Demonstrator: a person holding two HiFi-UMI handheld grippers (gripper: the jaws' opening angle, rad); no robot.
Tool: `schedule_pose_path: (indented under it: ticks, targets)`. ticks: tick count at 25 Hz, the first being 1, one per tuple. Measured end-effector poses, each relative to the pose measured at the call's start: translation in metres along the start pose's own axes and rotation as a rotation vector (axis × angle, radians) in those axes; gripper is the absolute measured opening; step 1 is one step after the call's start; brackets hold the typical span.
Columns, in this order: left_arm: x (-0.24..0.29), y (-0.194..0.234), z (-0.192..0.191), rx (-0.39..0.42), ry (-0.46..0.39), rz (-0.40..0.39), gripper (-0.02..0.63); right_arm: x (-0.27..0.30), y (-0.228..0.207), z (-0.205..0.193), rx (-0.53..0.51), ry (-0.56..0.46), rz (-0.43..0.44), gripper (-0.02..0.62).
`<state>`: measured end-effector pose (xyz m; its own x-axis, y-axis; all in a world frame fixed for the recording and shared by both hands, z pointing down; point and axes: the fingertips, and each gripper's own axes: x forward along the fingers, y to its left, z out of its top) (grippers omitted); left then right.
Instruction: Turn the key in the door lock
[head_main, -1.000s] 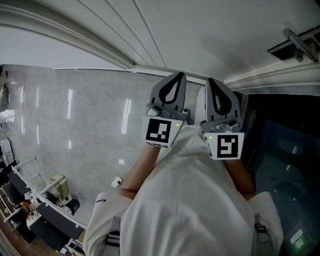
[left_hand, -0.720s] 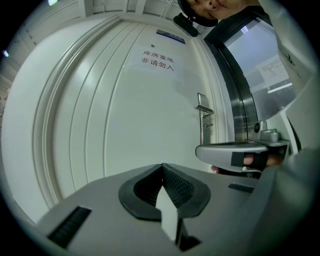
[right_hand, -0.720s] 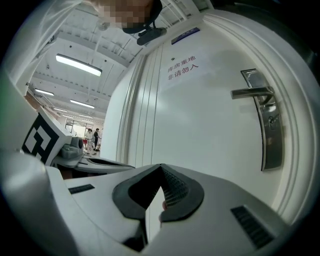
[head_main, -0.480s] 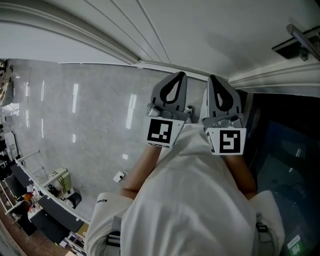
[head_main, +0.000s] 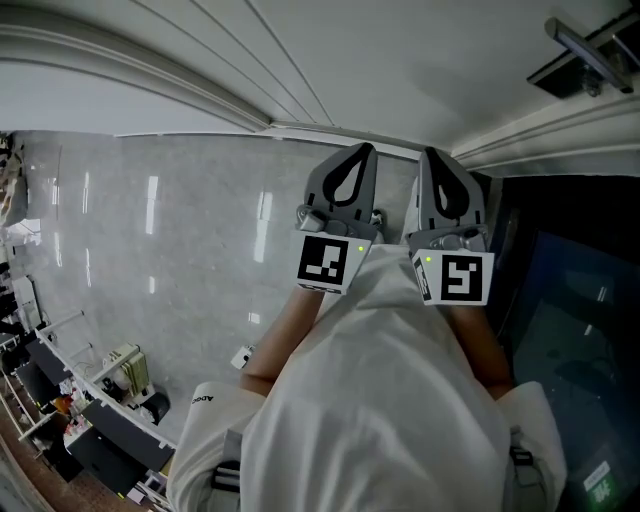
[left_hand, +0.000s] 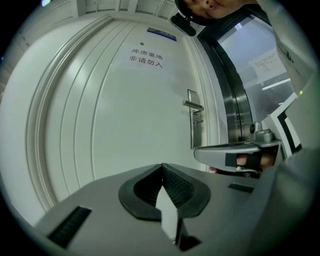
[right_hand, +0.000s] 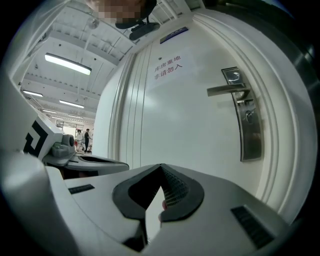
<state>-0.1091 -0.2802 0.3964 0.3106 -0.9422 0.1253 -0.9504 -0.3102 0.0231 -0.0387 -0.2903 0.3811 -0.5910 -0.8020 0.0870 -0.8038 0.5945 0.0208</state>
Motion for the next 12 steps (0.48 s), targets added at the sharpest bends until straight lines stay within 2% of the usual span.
schedule_pose_path:
  ticks: [7,12]
  targets:
    - [0.013,-0.024,0.007,0.032,-0.015,-0.074,0.009,-0.015,-0.027,-0.002,0.048,0.001,-0.101,0.0]
    - [0.019,-0.032,0.004,0.047,-0.006,-0.088,0.009,-0.021,-0.039,-0.007,0.055,0.015,-0.146,0.0]
